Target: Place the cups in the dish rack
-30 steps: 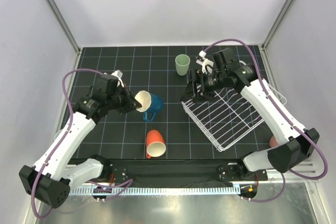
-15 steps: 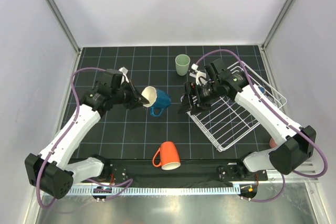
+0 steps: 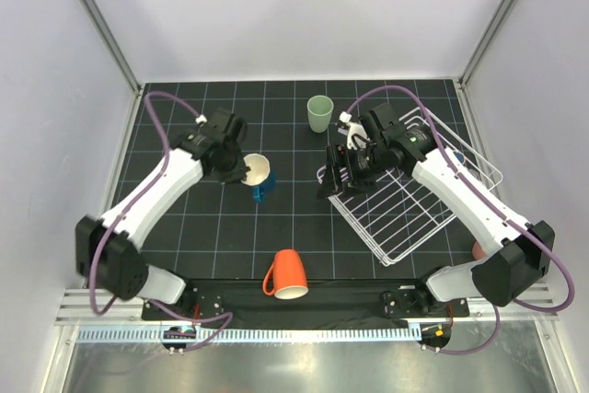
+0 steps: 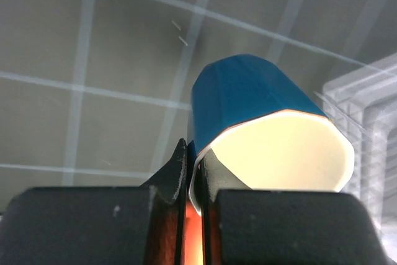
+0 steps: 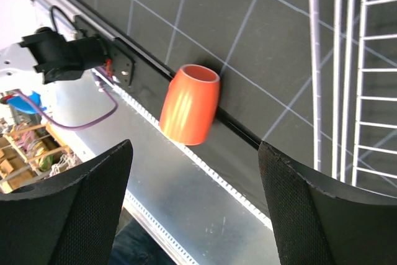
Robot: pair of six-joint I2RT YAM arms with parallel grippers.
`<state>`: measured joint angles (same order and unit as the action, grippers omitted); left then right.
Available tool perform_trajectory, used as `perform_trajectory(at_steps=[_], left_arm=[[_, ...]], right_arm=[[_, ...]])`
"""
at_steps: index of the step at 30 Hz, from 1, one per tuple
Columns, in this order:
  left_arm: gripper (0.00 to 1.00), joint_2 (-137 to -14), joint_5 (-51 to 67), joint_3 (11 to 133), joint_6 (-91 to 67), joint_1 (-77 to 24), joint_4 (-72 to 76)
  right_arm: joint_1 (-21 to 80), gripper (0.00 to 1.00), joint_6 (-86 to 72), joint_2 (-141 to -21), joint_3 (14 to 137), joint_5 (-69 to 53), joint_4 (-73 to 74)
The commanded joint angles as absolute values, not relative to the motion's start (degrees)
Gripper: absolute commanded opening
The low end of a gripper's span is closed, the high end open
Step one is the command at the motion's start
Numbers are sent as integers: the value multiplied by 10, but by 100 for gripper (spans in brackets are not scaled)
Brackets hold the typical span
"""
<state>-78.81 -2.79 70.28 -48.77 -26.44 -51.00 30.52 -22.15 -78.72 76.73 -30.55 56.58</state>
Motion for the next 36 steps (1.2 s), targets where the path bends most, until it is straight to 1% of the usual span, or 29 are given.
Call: perform_trajectory(at_steps=[1, 2, 5, 11, 15, 21, 24, 25, 27, 28, 29, 33, 34, 36], left_arm=[[0, -853, -166, 783, -431, -288, -550], [0, -866, -192, 787, -417, -289, -548], [0, -893, -212, 771, -398, -289, -500], [0, -1001, -200, 847, -378, -288, -516], [0, -1020, -177, 854, -381, -288, -512], [1, -998, -163, 806, -386, -286, -496], [25, -982, -159, 788, -387, -280, -491], [39, -980, -158, 788, -387, -279, -494], [51, -974, -155, 787, -388, -279, -502], [60, -971, -153, 787, -388, -278, -505], [64, -967, -153, 786, -390, -278, -507], [71, -936, -156, 782, -395, -279, -520], [75, -920, -156, 786, -395, -278, -526], [79, -898, -161, 789, -397, -279, -547]], right_arm=[[308, 82, -207, -771, 788, -267, 584], [308, 82, -207, -768, 786, -261, 586], [308, 82, -210, -759, 779, -252, 585], [307, 82, -219, -739, 760, -243, 583], [308, 82, -220, -730, 758, -238, 585], [308, 82, -221, -728, 758, -236, 583], [307, 82, -223, -729, 754, -240, 577], [307, 82, -224, -730, 752, -241, 576], [308, 82, -225, -732, 753, -244, 574], [307, 82, -224, -733, 753, -245, 572], [307, 82, -224, -733, 753, -247, 573], [308, 82, -221, -735, 753, -247, 572], [308, 82, -222, -734, 753, -246, 571], [308, 82, -222, -735, 753, -247, 570]])
